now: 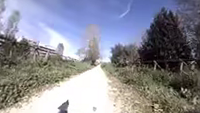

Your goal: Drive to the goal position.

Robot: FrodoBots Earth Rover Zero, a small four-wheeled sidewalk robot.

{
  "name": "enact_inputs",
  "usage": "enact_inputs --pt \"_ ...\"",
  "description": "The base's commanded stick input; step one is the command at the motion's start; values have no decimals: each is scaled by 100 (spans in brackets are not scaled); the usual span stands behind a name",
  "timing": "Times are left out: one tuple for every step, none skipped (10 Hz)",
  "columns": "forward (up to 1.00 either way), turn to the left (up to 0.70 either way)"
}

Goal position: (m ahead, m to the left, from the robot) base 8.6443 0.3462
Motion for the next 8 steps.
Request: enact_inputs --pt "70 0" --pt "70 0" --pt "70 0" --pt "70 0" --pt "70 0" --pt "70 0" --pt "70 0" --pt "70 0"
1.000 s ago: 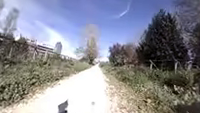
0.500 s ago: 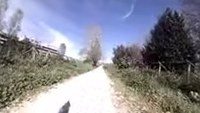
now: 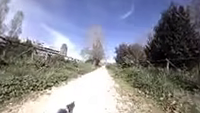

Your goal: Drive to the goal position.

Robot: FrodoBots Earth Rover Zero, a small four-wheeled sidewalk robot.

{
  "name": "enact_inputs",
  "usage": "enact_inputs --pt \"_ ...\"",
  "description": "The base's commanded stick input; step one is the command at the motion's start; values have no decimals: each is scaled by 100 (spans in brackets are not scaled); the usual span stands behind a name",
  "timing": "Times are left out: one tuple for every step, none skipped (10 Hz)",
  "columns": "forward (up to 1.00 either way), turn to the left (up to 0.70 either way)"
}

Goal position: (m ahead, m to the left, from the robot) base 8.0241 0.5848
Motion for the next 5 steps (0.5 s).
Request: enact_inputs --pt "70 0" --pt "70 0" --pt "70 0" --pt "70 -3" --pt "70 -35"
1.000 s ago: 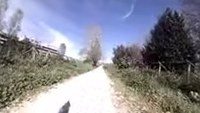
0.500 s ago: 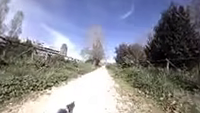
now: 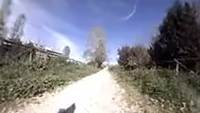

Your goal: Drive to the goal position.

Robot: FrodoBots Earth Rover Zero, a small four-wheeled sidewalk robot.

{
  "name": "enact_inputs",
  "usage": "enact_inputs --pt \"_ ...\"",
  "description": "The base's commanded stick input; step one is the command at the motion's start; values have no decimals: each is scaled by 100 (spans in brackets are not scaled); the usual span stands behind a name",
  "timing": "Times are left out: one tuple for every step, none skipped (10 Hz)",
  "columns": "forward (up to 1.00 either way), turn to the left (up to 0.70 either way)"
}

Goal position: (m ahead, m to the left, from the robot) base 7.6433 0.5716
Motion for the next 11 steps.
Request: enact_inputs --pt "70 -33" --pt "70 -22" --pt "70 0" --pt "70 0" --pt "70 0" --pt "70 0" --pt "70 0" --pt "70 0" --pt "70 0" --pt "70 0" --pt "70 0"
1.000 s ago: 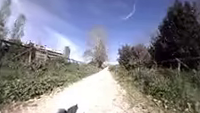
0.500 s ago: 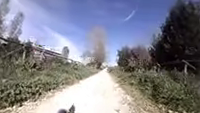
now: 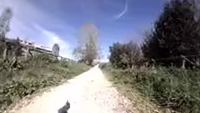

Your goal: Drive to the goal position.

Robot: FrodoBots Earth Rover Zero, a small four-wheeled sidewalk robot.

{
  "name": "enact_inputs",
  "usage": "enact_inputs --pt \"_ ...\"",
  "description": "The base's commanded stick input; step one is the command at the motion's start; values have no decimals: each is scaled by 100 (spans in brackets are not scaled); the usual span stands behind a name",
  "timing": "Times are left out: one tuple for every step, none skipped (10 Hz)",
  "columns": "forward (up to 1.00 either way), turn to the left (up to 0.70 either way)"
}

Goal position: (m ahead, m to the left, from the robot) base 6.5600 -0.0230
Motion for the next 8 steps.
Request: enact_inputs --pt "70 0" --pt "70 0" --pt "70 0" --pt "70 0" --pt "70 0" --pt "70 0" --pt "70 0" --pt "70 0"
